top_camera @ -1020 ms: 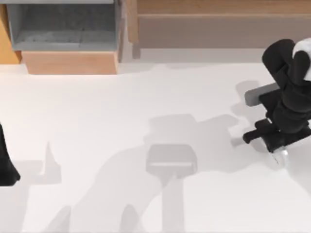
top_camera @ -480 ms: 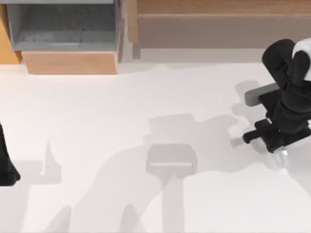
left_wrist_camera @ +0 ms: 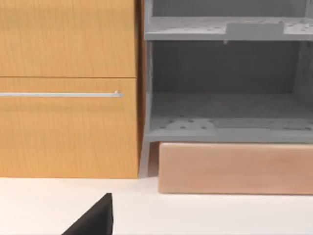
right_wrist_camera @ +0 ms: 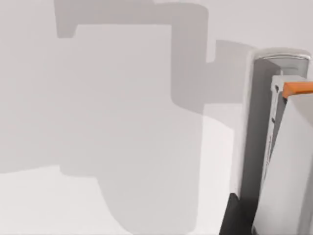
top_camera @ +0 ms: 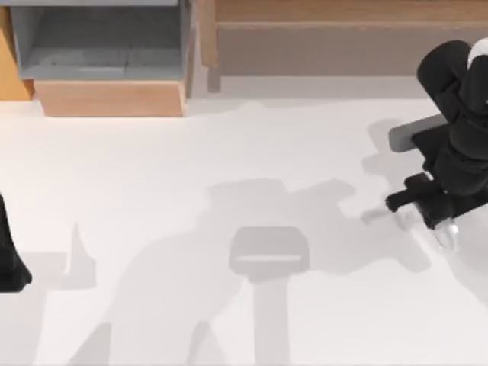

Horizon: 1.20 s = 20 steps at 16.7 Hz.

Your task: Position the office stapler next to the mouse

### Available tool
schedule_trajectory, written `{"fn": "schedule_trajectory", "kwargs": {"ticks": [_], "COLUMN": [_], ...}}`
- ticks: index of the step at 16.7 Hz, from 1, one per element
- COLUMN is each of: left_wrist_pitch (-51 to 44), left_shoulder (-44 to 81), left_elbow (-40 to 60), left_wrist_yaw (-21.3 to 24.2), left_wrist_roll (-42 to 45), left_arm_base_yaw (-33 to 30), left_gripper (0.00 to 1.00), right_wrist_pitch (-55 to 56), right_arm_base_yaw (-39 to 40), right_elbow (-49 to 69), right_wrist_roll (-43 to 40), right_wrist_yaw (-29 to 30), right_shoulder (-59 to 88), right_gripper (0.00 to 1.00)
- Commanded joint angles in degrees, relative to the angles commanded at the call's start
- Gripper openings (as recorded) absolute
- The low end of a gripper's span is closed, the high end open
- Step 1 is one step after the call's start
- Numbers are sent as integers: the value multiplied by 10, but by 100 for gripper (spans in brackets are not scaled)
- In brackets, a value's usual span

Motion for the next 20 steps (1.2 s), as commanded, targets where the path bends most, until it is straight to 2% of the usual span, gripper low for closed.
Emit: {"fn": "schedule_trajectory", "kwargs": {"ticks": [3,6,9,15,18,20], "left_wrist_pitch": [0,0,0,0,0,0], "left_shoulder": [0,0,0,0,0,0], "left_elbow": [0,0,0,0,0,0], "left_wrist_yaw": [0,0,0,0,0,0], "left_wrist_roll": [0,0,0,0,0,0], "left_arm_base_yaw": [0,0,0,0,0,0], "left_gripper": [100,100,100,100,100,100], "right_wrist_pitch": [1,-4,-13,-35,-39,-39], "right_arm_base_yaw": [-1,-40,-130,-366,-429,-441], "right_elbow": [-1,10,20,34,39,40], "right_wrist_roll": [0,-23,-67,-180,-217,-225], "right_wrist_yaw": [0,2,4,8,8,7], "right_shoulder": [2,1,4,7,-1,-3], "right_gripper": [0,0,0,0,0,0]}}
